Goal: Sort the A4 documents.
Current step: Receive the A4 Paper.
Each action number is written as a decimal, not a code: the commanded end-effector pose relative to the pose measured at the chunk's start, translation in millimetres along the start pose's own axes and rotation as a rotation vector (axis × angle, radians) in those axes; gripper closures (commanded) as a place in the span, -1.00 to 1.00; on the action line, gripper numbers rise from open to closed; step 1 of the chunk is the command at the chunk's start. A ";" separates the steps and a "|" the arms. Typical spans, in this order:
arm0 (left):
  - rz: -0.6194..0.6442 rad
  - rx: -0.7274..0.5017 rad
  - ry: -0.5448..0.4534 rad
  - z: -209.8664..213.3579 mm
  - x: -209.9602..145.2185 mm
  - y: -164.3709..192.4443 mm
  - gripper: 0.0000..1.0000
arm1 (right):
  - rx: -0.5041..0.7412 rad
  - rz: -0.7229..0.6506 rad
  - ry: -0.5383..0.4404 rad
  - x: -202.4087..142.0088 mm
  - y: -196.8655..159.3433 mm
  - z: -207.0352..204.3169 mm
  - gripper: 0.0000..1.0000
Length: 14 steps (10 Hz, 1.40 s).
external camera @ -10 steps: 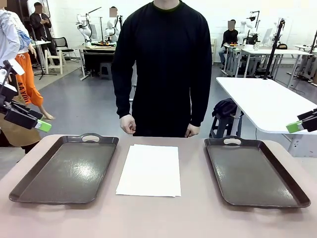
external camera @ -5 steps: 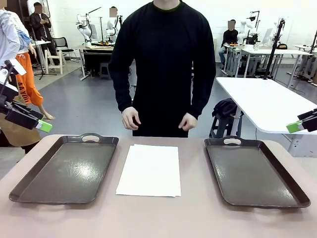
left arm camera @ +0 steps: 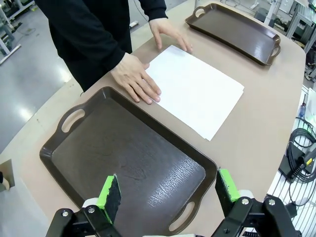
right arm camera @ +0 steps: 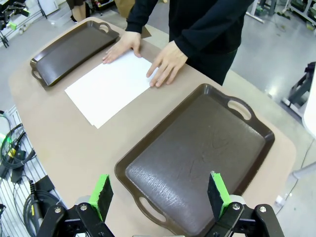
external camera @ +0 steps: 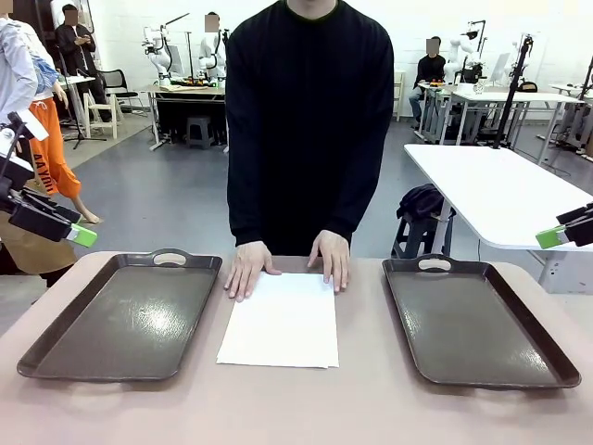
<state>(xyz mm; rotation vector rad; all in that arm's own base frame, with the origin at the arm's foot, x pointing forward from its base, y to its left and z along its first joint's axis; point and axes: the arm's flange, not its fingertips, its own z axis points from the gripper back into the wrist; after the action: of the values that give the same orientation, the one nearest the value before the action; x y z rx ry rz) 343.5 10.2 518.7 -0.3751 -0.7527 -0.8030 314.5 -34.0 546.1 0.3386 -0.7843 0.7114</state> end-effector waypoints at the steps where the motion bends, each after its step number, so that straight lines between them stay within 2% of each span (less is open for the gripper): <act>1: -0.006 -0.007 -0.009 -0.6 -0.8 1.9 -1.00 | 0.001 0.001 0.001 0.0 0.1 -0.5 -1.00; 14: -0.006 -0.007 -0.009 -0.6 -0.8 1.9 -1.00 | 0.001 0.001 0.001 0.0 0.1 -0.5 -1.00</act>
<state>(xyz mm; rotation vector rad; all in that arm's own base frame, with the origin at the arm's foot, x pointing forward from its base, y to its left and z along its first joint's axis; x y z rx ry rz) 343.5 10.0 518.7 -0.3750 -0.7528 -0.8032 314.4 -34.0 546.1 0.3386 -0.7843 0.7114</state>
